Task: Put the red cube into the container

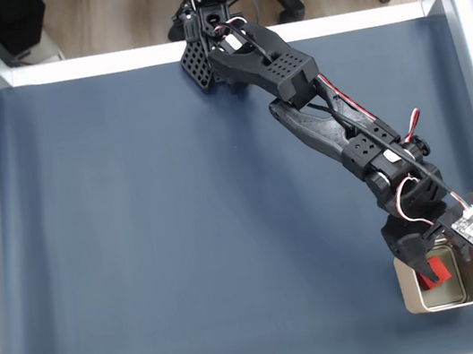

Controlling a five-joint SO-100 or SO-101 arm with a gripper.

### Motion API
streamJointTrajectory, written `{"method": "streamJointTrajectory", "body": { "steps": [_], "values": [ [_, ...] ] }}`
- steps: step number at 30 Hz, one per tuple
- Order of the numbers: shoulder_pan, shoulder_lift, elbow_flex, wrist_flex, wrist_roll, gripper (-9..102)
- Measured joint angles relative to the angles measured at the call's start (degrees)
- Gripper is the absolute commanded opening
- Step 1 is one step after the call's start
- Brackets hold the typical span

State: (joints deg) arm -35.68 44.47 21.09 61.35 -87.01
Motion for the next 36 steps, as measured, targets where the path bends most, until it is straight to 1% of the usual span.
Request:
{"method": "streamJointTrajectory", "body": {
  "steps": [7,12,14,17,29,36],
  "values": [
    [0.00,0.00,-3.25,-0.62,0.62,1],
    [0.35,2.81,-3.34,0.18,0.62,0],
    [1.41,6.42,-0.79,0.62,0.97,0],
    [3.87,14.68,8.44,0.88,1.58,0],
    [17.14,55.81,60.12,-8.44,0.70,0],
    [23.82,81.21,90.09,-10.37,0.09,0]
  ]
}}
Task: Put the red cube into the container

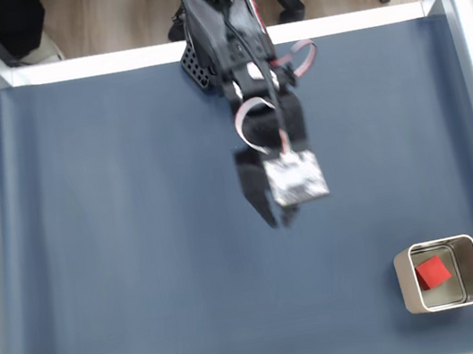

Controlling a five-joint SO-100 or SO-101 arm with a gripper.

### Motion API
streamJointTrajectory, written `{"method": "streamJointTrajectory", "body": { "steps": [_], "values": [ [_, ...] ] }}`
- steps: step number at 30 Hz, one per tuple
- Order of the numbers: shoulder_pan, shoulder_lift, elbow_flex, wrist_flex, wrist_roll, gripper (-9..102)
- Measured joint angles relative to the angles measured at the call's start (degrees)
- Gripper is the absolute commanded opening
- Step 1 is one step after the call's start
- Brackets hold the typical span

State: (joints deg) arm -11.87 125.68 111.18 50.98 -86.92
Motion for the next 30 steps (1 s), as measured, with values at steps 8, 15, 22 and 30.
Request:
{"method": "streamJointTrajectory", "body": {
  "steps": [8,15,22,30],
  "values": [
    [4.31,26.81,29.97,-0.53,-0.62,0],
    [6.94,45.18,48.16,0.70,1.14,0],
    [7.03,55.90,59.68,2.29,3.25,0],
    [7.73,62.58,67.41,5.36,3.60,0]
  ]
}}
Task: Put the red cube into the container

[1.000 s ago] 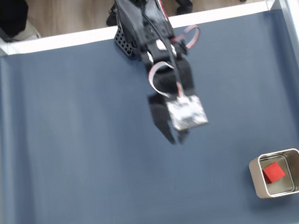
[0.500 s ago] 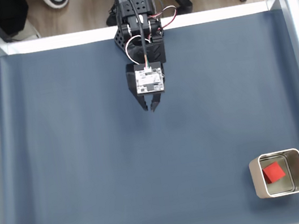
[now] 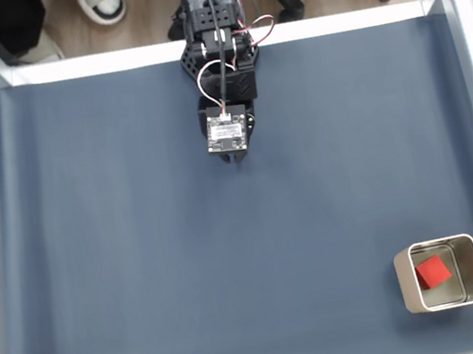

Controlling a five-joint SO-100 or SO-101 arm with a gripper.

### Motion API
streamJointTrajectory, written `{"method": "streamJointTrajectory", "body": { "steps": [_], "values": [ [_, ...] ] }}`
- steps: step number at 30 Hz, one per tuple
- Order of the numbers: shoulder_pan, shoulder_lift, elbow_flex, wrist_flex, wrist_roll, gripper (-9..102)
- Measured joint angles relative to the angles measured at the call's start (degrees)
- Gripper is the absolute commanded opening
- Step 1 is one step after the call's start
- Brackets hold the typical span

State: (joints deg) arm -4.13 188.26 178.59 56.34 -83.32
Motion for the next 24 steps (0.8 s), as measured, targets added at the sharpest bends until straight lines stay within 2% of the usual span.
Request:
{"method": "streamJointTrajectory", "body": {
  "steps": [8,24],
  "values": [
    [-0.09,3.34,1.14,6.94,1.93,0],
    [-0.44,4.22,1.14,17.05,-1.93,1]
  ]
}}
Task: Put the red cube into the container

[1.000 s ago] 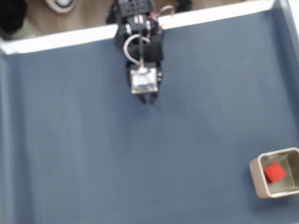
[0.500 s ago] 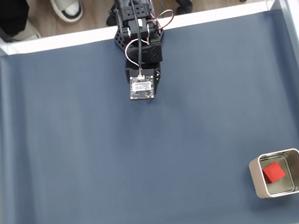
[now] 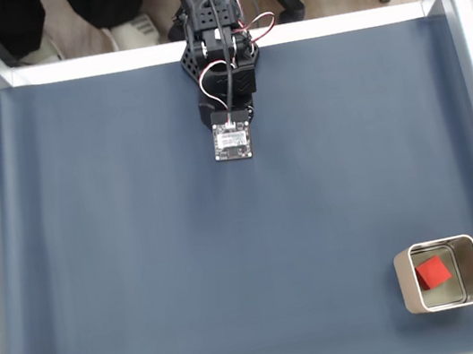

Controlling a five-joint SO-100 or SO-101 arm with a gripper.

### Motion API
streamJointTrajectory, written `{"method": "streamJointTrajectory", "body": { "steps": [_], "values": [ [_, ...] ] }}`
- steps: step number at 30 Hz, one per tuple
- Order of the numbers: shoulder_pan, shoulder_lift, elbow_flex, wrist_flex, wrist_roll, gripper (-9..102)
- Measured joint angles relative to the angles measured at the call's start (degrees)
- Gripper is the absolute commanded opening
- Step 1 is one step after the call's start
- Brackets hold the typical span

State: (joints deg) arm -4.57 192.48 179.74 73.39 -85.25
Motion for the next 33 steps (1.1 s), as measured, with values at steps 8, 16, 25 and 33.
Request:
{"method": "streamJointTrajectory", "body": {
  "steps": [8,16,25,33],
  "values": [
    [0.00,0.00,0.00,0.44,-1.41,1],
    [0.00,0.00,0.00,0.53,-1.76,1],
    [0.00,0.00,0.00,0.53,-1.76,1],
    [0.00,0.00,0.00,0.53,-1.76,1]
  ]
}}
